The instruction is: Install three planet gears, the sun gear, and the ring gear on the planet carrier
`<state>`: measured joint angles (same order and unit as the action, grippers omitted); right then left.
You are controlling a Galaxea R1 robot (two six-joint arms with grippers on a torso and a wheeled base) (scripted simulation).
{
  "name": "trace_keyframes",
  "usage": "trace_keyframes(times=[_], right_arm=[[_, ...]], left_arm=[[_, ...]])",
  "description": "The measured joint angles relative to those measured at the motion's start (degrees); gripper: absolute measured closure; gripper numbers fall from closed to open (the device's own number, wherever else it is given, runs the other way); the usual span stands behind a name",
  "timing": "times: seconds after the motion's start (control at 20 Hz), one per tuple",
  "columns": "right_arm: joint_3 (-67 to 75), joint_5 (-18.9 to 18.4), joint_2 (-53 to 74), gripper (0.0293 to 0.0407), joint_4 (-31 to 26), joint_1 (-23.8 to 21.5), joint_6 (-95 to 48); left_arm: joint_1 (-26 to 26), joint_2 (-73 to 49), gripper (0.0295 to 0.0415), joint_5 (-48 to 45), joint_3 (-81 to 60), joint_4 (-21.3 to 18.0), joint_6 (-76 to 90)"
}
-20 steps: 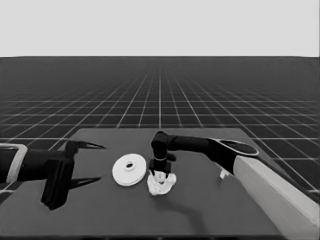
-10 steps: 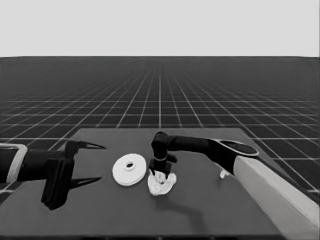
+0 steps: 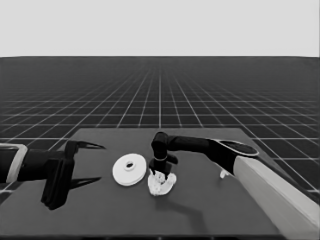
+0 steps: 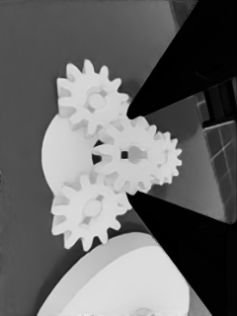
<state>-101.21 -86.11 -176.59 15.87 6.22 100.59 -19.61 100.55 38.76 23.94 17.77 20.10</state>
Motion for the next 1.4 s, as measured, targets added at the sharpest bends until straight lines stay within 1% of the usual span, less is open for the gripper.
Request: trace_keyframes(times=[1.4], right_arm=[[0.0,0.0,0.0,0.039,0.0,0.0,16.8]], left_arm=[[0.0,0.0,0.0326,0.0,0.0,0.0,0.0]])
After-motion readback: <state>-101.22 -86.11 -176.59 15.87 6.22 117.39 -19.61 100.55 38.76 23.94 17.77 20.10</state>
